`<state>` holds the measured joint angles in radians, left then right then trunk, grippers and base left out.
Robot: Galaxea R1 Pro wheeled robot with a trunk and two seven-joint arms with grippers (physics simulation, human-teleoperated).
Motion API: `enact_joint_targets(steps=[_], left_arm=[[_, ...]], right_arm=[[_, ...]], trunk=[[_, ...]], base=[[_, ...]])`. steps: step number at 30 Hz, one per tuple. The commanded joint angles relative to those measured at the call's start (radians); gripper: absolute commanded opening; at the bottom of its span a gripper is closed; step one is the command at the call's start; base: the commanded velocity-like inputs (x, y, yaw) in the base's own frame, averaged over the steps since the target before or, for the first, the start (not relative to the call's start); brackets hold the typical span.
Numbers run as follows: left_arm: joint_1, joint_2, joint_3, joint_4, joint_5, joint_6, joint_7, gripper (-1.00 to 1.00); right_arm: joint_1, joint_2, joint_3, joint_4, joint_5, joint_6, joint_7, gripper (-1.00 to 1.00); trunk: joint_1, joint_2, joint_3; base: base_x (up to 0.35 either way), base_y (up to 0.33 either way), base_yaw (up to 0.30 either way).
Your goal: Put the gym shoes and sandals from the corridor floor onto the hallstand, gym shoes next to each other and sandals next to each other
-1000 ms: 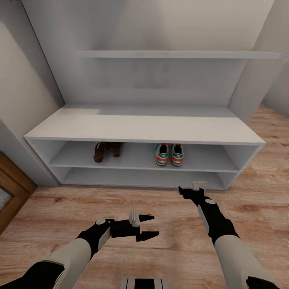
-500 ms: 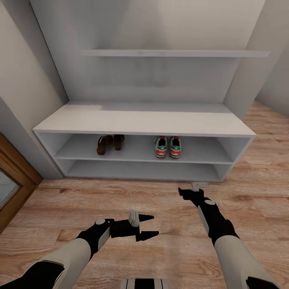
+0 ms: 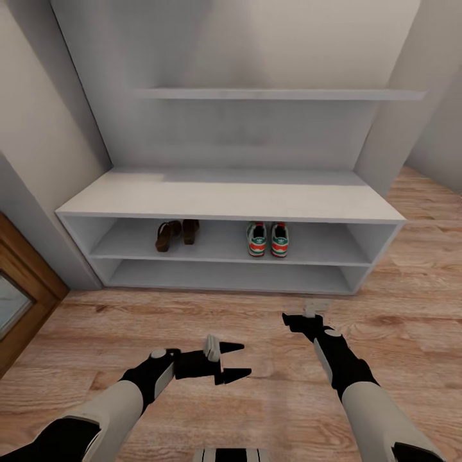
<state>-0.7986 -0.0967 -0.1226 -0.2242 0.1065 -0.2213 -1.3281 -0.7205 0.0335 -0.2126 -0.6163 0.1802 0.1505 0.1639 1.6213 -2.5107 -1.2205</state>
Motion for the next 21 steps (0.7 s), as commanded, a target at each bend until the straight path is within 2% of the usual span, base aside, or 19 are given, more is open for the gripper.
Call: enact_joint_targets(steps=[1, 5, 8, 11, 12, 15, 16, 19, 21], left_arm=[[-0.001, 0.005, -0.008, 0.000, 0.010, -0.005, -0.001, 1.00], [-0.001, 0.029, -0.006, -0.002, 0.013, -0.003, -0.004, 1.00], [-0.001, 0.060, -0.004, -0.004, 0.015, -0.002, -0.006, 1.00], [-0.002, 0.078, -0.003, -0.011, 0.016, -0.001, -0.011, 1.00], [-0.002, 0.094, -0.003, -0.025, 0.017, 0.000, -0.025, 1.00], [-0.002, 0.122, -0.003, -0.044, 0.019, 0.002, -0.050, 1.00], [-0.002, 0.165, -0.003, -0.063, 0.033, 0.055, -0.091, 1.00], [-0.002, 0.179, -0.003, -0.074, 0.055, 0.091, -0.103, 1.00], [-0.002, 0.187, -0.004, -0.088, 0.086, 0.114, -0.111, 1.00]], right_arm=[[0.000, 0.002, -0.008, 0.009, 0.010, 0.005, 0.009, 1.00], [0.000, 0.002, -0.008, 0.074, 0.008, 0.005, 0.010, 1.00], [0.000, 0.002, -0.008, 0.149, -0.013, 0.004, 0.011, 1.00], [0.000, 0.002, -0.008, 0.207, -0.021, 0.004, 0.010, 1.00], [0.000, 0.002, -0.008, 0.262, -0.024, 0.003, 0.010, 1.00], [0.000, 0.001, -0.008, 0.340, -0.026, 0.003, 0.010, 1.00], [0.000, 0.001, -0.008, 0.443, -0.026, -0.005, 0.010, 1.00], [0.000, 0.001, -0.008, 0.477, -0.026, -0.020, 0.010, 1.00], [0.000, 0.000, -0.008, 0.489, -0.026, -0.030, 0.009, 1.00]], trunk=[[-0.001, 0.000, 0.003], [-0.002, 0.001, 0.019], [-0.004, 0.002, 0.030], [-0.005, 0.002, 0.042], [-0.006, 0.003, 0.046], [-0.007, 0.003, 0.057], [-0.007, 0.003, 0.061], [-0.009, 0.004, 0.073], [-0.010, 0.005, 0.081]], base=[[0.000, 0.000, 0.000], [0.000, 0.000, 0.000], [0.000, 0.000, 0.000], [0.000, 0.000, 0.000], [0.000, 0.000, 0.000], [0.000, 0.000, 0.000], [0.000, 0.000, 0.000], [0.000, 0.000, 0.000], [0.000, 0.000, 0.000]])
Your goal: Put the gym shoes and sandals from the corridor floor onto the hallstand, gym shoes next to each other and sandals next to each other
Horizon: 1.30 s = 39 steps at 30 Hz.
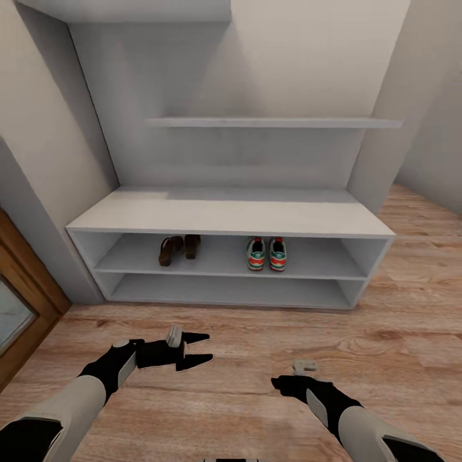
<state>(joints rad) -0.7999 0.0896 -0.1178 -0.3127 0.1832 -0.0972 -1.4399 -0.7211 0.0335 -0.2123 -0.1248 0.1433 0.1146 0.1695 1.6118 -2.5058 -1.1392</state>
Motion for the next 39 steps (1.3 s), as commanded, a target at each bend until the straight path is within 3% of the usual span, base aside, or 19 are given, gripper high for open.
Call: enact_joint_targets(steps=[1, 8, 12, 17, 18, 21, 26, 34, 39], left_arm=[[0.000, 0.006, -0.011, -0.012, 0.034, 0.005, -0.004, 1.00], [0.000, 0.007, -0.011, -0.013, 0.039, 0.007, -0.005, 1.00], [0.001, 0.007, -0.011, -0.013, 0.039, 0.008, -0.005, 1.00], [0.001, 0.007, -0.012, -0.013, 0.039, 0.008, -0.005, 1.00], [0.001, 0.007, -0.011, -0.014, 0.039, 0.008, -0.005, 1.00], [0.001, 0.007, -0.012, -0.013, 0.039, 0.008, -0.005, 1.00], [0.001, 0.007, -0.012, -0.013, 0.039, 0.007, -0.001, 1.00], [0.001, 0.006, -0.014, -0.013, 0.038, 0.007, 0.004, 1.00], [0.001, 0.006, -0.014, -0.013, 0.038, 0.007, 0.004, 1.00]], right_arm=[[0.000, 0.001, -0.009, 0.009, 0.011, -0.004, 0.004, 1.00], [0.005, 0.000, -0.009, 0.015, 0.010, -0.007, 0.008, 1.00], [0.011, 0.001, -0.007, 0.066, 0.016, -0.007, 0.051, 1.00], [0.020, 0.002, -0.005, 0.111, 0.020, -0.007, 0.224, 1.00], [0.022, 0.002, -0.005, 0.117, 0.020, -0.007, 0.307, 1.00], [0.023, 0.002, -0.005, 0.121, 0.018, -0.006, 0.367, 1.00], [0.023, -0.007, -0.005, 0.123, 0.019, -0.005, 0.394, 1.00], [0.023, -0.006, -0.005, 0.122, 0.019, -0.004, 0.396, 1.00], [0.024, -0.002, -0.004, 0.121, 0.018, -0.004, 0.396, 1.00]], trunk=[[-0.001, 0.000, 0.003], [-0.004, 0.002, 0.030], [-0.006, 0.003, 0.046], [-0.008, 0.004, 0.065], [-0.008, 0.004, 0.069], [-0.010, 0.005, 0.081], [-0.012, 0.006, 0.100], [-0.043, 0.062, 0.125], [-0.043, 0.062, 0.125]], base=[[0.000, 0.000, 0.000], [0.000, 0.000, 0.000], [0.000, 0.000, 0.000], [0.000, 0.000, 0.000], [0.000, 0.000, 0.000], [0.000, 0.000, 0.000], [0.000, 0.000, 0.000], [0.000, 0.000, 0.000], [0.000, 0.000, 0.000]])
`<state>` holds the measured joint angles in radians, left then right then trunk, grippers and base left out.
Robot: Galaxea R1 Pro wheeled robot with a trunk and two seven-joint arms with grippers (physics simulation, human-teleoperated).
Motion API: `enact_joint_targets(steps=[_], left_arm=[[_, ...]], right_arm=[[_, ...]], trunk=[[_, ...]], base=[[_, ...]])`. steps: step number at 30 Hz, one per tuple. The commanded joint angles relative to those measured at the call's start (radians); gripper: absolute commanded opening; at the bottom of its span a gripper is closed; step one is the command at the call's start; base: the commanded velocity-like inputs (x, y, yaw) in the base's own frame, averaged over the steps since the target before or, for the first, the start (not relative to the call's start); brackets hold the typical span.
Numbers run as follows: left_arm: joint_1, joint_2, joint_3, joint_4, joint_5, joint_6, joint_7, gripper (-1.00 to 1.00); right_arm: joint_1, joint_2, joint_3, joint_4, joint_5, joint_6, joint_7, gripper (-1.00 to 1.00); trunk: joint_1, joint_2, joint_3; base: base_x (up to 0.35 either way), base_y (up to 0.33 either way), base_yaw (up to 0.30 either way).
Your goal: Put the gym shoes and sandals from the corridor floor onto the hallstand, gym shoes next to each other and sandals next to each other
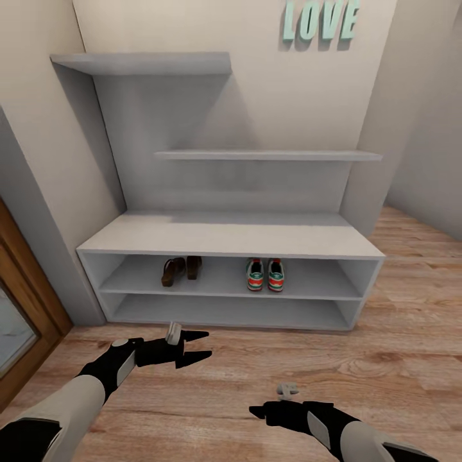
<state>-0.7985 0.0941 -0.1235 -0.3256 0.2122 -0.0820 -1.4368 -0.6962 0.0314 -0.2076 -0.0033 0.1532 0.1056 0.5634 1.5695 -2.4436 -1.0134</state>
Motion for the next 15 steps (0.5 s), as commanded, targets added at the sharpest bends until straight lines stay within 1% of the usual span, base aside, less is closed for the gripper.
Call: enact_joint_targets(steps=[1, 6, 15], left_arm=[[-0.001, 0.001, -0.008, 0.000, 0.009, -0.008, 0.000, 1.00], [-0.001, -0.001, -0.008, 0.001, 0.010, -0.008, 0.000, 1.00], [-0.001, -0.007, -0.008, 0.003, 0.010, -0.008, -0.003, 1.00]], right_arm=[[0.000, -0.001, -0.009, -0.001, 0.009, 0.005, 0.002, 1.00], [-0.001, -0.007, -0.009, 0.000, 0.008, 0.005, 0.003, 1.00], [0.000, -0.003, -0.009, 0.000, 0.008, 0.005, 0.003, 1.00]], trunk=[[0.000, 0.000, -0.001], [0.000, 0.000, -0.001], [0.000, 0.000, -0.001]], base=[[0.000, 0.000, 0.000], [0.000, 0.000, 0.000], [0.000, 0.000, 0.000]])
